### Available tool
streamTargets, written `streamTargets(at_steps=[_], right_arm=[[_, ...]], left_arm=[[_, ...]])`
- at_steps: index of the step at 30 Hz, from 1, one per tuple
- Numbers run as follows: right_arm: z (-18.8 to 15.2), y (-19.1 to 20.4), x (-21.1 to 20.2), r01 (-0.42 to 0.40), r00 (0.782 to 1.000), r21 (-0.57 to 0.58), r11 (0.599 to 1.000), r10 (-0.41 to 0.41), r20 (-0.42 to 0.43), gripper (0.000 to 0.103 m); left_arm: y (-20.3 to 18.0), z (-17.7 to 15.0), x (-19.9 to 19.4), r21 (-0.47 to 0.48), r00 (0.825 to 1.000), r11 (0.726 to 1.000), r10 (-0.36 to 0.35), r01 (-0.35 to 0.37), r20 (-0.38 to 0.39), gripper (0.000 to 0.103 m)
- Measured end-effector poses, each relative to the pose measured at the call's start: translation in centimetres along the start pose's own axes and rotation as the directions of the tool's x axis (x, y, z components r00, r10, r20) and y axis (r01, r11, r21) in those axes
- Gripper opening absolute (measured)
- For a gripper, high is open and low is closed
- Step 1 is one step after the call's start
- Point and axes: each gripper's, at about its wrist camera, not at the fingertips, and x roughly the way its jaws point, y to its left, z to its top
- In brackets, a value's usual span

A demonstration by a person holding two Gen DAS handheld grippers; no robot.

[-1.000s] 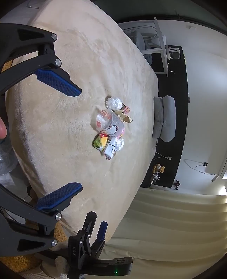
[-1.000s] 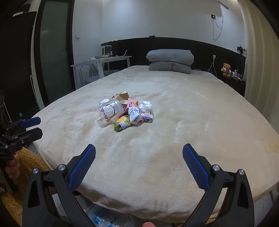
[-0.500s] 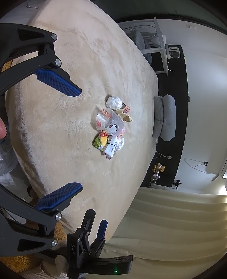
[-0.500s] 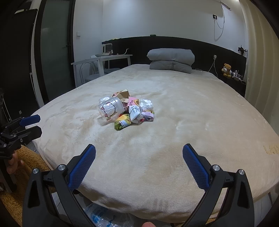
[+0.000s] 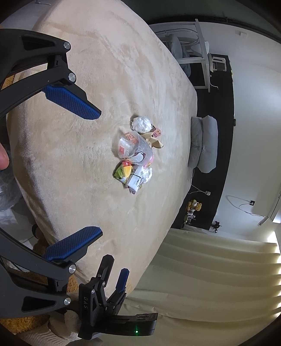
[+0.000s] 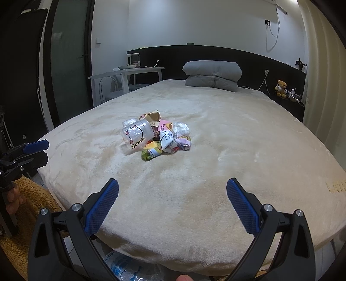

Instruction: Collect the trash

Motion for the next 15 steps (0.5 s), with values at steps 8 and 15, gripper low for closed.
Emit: streamTargets(at_steps=[8, 15], right_arm=[[-0.01, 0.03, 0.00, 0.001, 1.000, -0.001, 1.000, -0.001, 0.001, 0.099], [-0.04, 0.04, 0.10, 0.003, 1.000, -0.005, 1.000, -0.003, -0.001, 0.099]], left_arm=[[-0.16, -0.06, 0.03, 0.005, 1.000, 1.000, 0.009, -0.009, -0.001, 0.097], [-0.21, 0.00, 0.07, 0.000, 1.000, 1.000, -0.011, 0.011, -0.006, 0.097]])
